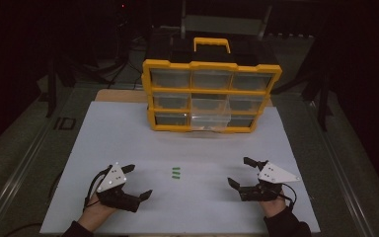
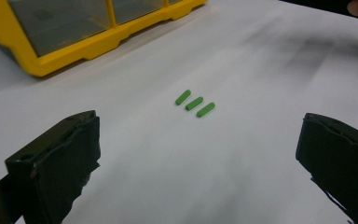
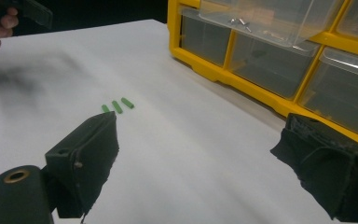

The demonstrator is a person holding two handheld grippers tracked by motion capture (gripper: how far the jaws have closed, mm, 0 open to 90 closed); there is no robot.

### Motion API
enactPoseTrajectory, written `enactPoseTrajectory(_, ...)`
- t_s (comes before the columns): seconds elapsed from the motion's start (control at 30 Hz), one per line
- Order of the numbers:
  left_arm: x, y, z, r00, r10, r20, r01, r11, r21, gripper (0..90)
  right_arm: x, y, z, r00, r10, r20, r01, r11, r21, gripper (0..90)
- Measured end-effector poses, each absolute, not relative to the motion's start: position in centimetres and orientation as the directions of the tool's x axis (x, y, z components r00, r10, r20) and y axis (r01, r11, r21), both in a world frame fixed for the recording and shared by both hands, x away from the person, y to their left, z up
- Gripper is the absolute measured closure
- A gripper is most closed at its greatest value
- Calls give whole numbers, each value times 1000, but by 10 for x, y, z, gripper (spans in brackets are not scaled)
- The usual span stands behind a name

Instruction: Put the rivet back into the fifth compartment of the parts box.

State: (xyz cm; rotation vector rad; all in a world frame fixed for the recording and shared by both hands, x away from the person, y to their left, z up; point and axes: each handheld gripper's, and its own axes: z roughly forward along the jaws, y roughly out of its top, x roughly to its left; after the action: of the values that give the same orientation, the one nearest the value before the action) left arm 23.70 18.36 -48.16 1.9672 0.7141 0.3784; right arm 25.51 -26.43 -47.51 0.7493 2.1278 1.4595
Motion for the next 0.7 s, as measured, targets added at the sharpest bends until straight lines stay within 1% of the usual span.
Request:
enactPoseTrajectory(0.07,234,186,-484,769,639,-25,318,-348,882,0,255,-265,-475,-751,657,-63,178,294,939,112)
enactPoseTrajectory(0.33,234,191,-493,740,672,-40,338,-319,886,0,255,-264,-477,-752,657,-57,184,293,938,112)
enactPoseTrajectory(0.47,234,193,-494,736,676,-37,328,-309,893,0,256,-264,-478,-753,656,-53,189,293,937,112)
enactPoseTrajectory(0.7,235,192,-494,740,670,-59,329,-284,901,0,256,-264,-478,-750,659,-50,188,286,940,112)
